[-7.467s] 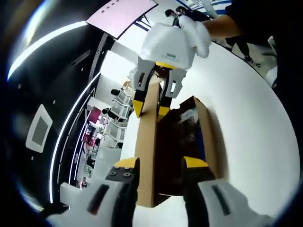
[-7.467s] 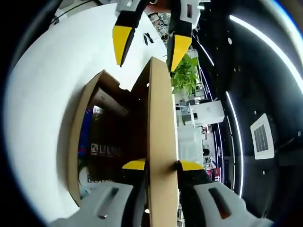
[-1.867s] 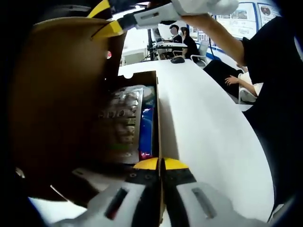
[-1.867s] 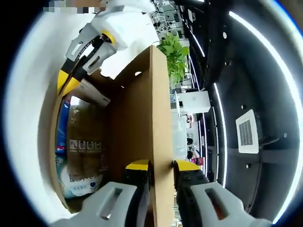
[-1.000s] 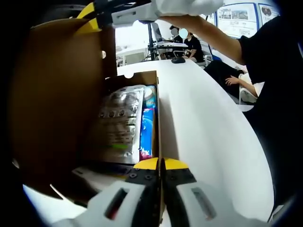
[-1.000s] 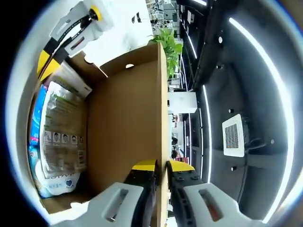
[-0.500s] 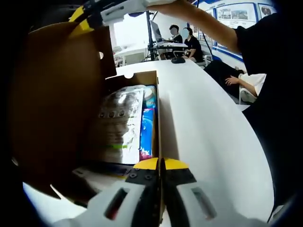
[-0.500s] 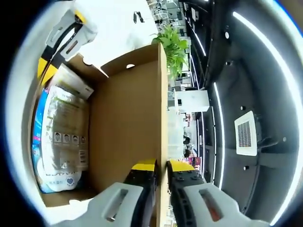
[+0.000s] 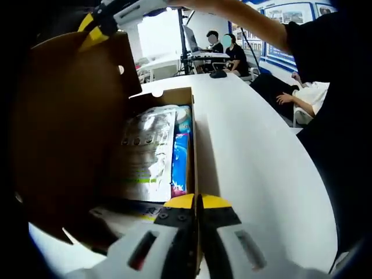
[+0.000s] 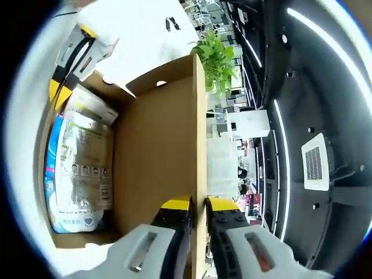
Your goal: Operate the shoe box by opening the lid, removing the specified soft item, and placing it in the target area until the item is outside and the box remains undamaged.
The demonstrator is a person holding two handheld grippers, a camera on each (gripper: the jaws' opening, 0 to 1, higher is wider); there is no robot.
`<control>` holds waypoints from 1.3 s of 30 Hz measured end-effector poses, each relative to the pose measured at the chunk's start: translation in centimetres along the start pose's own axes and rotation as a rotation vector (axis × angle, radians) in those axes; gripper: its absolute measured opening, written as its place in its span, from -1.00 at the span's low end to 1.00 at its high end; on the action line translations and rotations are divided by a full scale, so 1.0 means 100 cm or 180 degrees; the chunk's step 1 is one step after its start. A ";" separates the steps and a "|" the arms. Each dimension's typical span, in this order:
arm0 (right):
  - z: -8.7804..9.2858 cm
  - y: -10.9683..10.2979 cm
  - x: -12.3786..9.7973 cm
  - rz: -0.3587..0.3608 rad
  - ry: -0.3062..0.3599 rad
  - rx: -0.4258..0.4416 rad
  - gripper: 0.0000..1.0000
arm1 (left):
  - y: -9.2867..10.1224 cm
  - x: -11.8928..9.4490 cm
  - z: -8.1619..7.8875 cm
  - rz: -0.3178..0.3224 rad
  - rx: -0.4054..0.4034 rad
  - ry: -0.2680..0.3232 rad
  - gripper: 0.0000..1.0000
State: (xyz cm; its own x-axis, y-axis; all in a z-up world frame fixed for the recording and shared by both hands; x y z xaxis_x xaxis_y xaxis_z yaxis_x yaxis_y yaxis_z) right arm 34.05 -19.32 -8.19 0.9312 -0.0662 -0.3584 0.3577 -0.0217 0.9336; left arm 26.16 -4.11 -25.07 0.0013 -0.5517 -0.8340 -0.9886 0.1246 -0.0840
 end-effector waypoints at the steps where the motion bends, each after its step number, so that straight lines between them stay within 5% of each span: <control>1: 0.000 0.001 0.001 -0.0017 0.0001 0.0003 -0.86 | 0.000 0.000 0.000 0.0000 -0.0003 -0.0001 -0.97; 17: 0.004 0.017 0.025 -0.0562 0.0056 0.0061 -0.85 | 0.004 -0.001 0.001 -0.0006 -0.0004 -0.0001 -0.97; 25: 0.006 0.027 0.044 -0.1015 0.0077 0.0134 -0.84 | 0.004 -0.001 0.000 -0.0002 -0.0008 -0.0005 -0.97; 39: 0.006 0.032 0.088 -0.1296 0.0020 0.0070 -0.90 | 0.001 0.000 0.000 -0.0008 0.0002 0.0003 -0.97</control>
State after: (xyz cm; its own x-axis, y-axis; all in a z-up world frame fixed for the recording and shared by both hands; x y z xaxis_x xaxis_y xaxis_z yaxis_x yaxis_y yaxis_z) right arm 43.33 -20.54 -8.34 0.7143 -0.0416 -0.6986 0.6957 -0.0663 0.7153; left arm 26.02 -4.12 -25.06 0.0036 -0.5527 -0.8334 -0.9885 0.1238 -0.0864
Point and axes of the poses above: the point that each gripper's makers call its tool centre point, and the gripper's own axes: x roughly forward along the fingers, y roughly to its right, z roughly out of its underside, the point moved 6 cm from there along -x, roughly backward along the fingers, and after that the axes turned 13 degrees about -y, right-handed, at the moved point
